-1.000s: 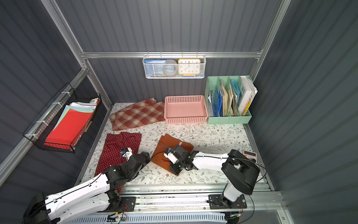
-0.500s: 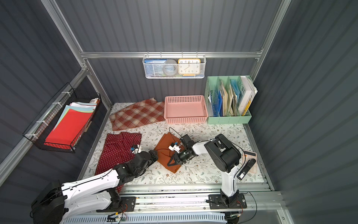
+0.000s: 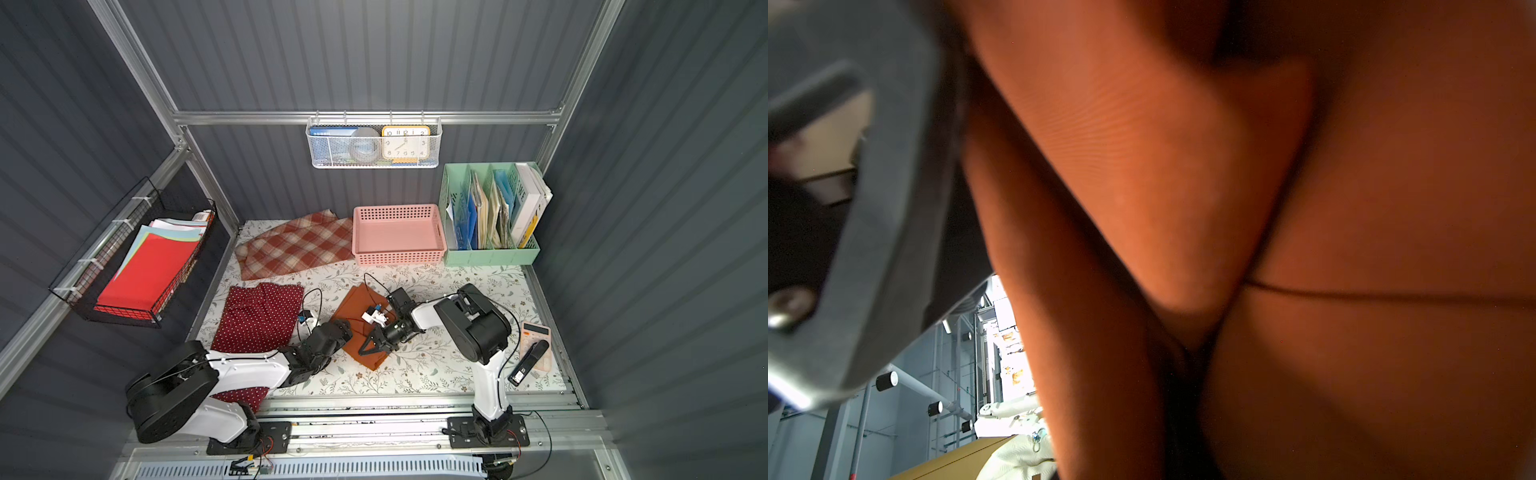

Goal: Roll up the skirts
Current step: Roll the skirt at the center of the board.

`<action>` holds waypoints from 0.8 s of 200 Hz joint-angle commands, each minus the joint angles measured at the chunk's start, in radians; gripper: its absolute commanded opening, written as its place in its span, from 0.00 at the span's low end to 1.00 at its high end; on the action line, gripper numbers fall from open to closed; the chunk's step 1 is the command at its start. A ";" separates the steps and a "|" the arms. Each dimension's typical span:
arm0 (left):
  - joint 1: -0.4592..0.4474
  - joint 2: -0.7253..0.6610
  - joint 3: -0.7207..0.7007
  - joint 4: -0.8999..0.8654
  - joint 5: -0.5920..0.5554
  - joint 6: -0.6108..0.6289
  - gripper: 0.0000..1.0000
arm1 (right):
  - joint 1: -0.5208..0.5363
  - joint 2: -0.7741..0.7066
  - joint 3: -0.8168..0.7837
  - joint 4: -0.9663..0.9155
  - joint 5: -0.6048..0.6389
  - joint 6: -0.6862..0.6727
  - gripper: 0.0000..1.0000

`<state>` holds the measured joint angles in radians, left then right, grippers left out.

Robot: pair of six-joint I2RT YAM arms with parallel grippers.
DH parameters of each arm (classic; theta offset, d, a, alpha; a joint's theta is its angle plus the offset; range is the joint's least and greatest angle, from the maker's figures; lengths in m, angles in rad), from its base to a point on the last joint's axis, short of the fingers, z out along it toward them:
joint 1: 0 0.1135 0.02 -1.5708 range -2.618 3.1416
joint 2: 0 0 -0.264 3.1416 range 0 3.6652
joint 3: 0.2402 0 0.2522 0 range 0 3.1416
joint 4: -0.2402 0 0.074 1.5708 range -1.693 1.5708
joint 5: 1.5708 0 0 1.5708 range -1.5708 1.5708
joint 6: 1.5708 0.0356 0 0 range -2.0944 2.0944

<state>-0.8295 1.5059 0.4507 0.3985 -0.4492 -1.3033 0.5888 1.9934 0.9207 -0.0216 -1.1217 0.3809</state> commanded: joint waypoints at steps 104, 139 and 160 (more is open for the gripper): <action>-0.011 -0.096 -0.050 -0.203 -0.098 0.015 0.00 | 0.014 -0.248 -0.045 -0.366 0.501 -0.039 0.49; -0.056 -0.068 -0.021 -0.278 -0.113 -0.031 0.00 | 0.086 -0.479 -0.036 -0.541 0.702 -0.034 0.55; -0.075 -0.049 -0.003 -0.291 -0.111 -0.039 0.00 | 0.197 -0.623 -0.014 -0.634 0.915 -0.038 0.56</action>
<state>-0.8837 1.4307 0.4194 0.2306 -0.5346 -1.3285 0.6838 1.4948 0.8825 -0.4641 -0.5129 0.3511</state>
